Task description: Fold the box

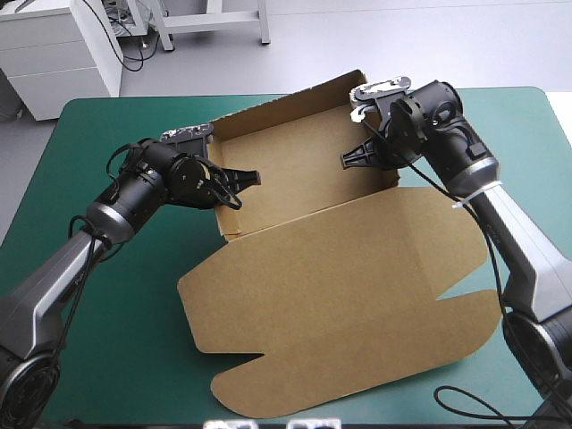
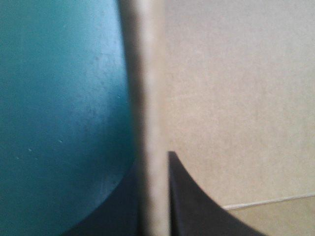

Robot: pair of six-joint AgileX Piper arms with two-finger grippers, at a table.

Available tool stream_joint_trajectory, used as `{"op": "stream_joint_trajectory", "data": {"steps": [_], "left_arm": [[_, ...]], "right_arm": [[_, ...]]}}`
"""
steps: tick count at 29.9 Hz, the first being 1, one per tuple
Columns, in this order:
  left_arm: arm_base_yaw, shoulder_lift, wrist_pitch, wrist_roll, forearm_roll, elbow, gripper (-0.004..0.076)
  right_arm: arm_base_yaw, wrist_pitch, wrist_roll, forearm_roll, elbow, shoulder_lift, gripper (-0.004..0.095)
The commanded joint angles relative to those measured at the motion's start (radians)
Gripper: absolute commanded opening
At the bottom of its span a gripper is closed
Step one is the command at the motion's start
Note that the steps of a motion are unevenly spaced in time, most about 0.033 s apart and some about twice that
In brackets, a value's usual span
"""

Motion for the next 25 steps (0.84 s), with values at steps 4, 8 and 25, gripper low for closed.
{"op": "stream_joint_trajectory", "data": {"steps": [4, 8, 25], "left_arm": [[-0.004, -0.015, 0.105, 0.09, 0.191, -0.096, -0.0008], [-0.004, 0.053, 0.181, 0.09, 0.212, -0.125, -0.0008], [-0.004, 0.281, 0.2, 0.156, 0.097, -0.128, -0.0008]], "right_arm": [[-0.009, -0.007, 0.086, -0.029, 0.05, 0.04, -0.0011], [-0.009, -0.007, 0.086, -0.001, 0.086, 0.12, -0.0018], [-0.045, -0.01, 0.027, 0.085, 0.091, 0.194, -0.0018]]}}
